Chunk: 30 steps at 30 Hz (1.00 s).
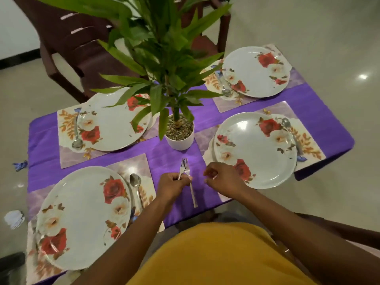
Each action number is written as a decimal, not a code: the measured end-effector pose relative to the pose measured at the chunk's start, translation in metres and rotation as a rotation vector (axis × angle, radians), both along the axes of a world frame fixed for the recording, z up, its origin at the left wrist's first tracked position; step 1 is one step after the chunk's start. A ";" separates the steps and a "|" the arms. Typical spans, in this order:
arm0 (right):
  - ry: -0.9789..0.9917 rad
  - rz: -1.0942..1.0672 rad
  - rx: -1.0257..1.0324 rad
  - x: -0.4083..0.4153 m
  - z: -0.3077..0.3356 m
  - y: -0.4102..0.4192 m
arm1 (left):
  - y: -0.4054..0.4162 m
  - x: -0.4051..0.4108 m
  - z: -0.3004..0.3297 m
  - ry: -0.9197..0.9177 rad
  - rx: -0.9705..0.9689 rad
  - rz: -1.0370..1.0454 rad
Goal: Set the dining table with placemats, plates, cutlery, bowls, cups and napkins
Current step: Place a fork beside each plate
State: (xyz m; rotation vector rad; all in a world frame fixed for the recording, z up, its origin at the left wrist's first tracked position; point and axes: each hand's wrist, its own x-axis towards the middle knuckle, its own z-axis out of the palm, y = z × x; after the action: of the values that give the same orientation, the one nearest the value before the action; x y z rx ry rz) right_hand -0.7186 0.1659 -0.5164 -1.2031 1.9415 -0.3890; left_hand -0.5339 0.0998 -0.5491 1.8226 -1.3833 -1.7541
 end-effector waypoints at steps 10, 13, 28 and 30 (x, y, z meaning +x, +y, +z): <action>0.404 0.127 0.064 -0.082 0.006 0.000 | -0.005 -0.039 -0.030 -0.063 0.001 -0.049; 0.495 0.279 0.081 -0.119 0.000 -0.007 | -0.006 -0.054 -0.043 -0.076 -0.017 -0.034; 0.627 0.832 0.021 -0.235 -0.054 -0.026 | 0.020 -0.128 -0.038 -0.405 -0.113 0.193; 0.606 0.825 -0.006 -0.236 -0.056 -0.025 | 0.023 -0.134 -0.035 -0.430 -0.124 0.231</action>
State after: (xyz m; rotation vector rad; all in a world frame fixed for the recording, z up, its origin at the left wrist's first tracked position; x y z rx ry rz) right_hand -0.9549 0.1408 -0.5720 -2.1506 1.6821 0.4493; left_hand -0.6677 0.1226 -0.5842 2.2701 -1.3171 -1.1820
